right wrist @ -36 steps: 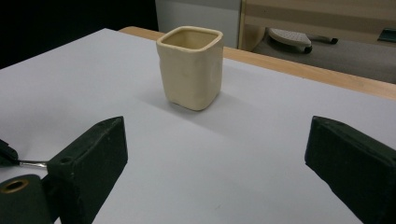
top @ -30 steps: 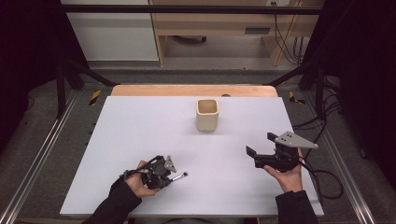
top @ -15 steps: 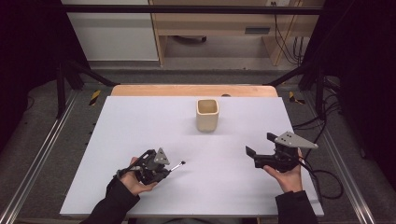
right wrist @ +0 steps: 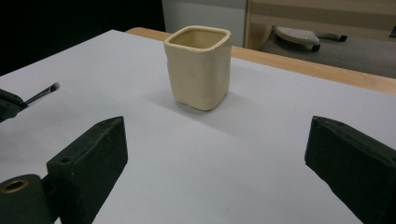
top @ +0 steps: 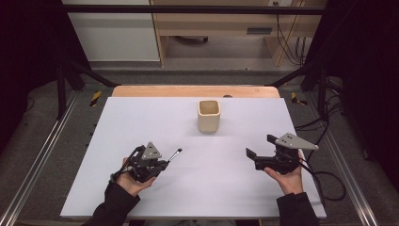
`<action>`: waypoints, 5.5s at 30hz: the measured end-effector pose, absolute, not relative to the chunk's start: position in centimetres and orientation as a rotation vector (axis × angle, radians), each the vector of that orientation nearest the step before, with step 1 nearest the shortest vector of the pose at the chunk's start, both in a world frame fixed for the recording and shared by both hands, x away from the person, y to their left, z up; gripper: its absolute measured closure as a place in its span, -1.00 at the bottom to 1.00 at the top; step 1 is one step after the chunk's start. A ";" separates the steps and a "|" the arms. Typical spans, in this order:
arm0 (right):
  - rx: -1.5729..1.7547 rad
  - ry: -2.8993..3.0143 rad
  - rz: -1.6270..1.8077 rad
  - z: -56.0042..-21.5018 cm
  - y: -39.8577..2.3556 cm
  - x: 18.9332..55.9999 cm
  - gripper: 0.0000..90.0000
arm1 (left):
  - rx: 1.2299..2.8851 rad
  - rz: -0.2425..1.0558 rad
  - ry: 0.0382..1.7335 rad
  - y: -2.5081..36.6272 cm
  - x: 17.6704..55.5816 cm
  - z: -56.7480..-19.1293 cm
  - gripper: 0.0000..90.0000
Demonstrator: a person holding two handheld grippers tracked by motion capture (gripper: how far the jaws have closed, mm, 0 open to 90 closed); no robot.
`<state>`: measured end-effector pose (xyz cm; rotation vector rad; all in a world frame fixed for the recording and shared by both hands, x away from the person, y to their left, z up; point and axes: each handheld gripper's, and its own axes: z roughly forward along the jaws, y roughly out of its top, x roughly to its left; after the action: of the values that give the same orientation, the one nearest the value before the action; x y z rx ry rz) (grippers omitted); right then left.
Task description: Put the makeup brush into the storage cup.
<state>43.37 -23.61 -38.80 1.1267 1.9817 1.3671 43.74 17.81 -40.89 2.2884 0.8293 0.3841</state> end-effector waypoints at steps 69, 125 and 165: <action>1.142 1.962 1.611 -35.6 -15.1 45.3 -0.83 | 1.935 0.494 0.887 16.7 44.6 -37.7 0.87; 1.245 1.982 1.791 -36.5 -12.1 46.4 -0.54 | 1.864 0.495 0.833 11.0 44.2 -37.4 0.87; 1.319 2.038 1.896 -37.0 -11.5 46.7 0.58 | 1.839 0.492 0.779 8.9 42.9 -37.2 0.87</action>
<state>46.66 -11.54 -36.99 1.3194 2.0377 1.8963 42.86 8.90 -37.16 1.8391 0.7789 0.4924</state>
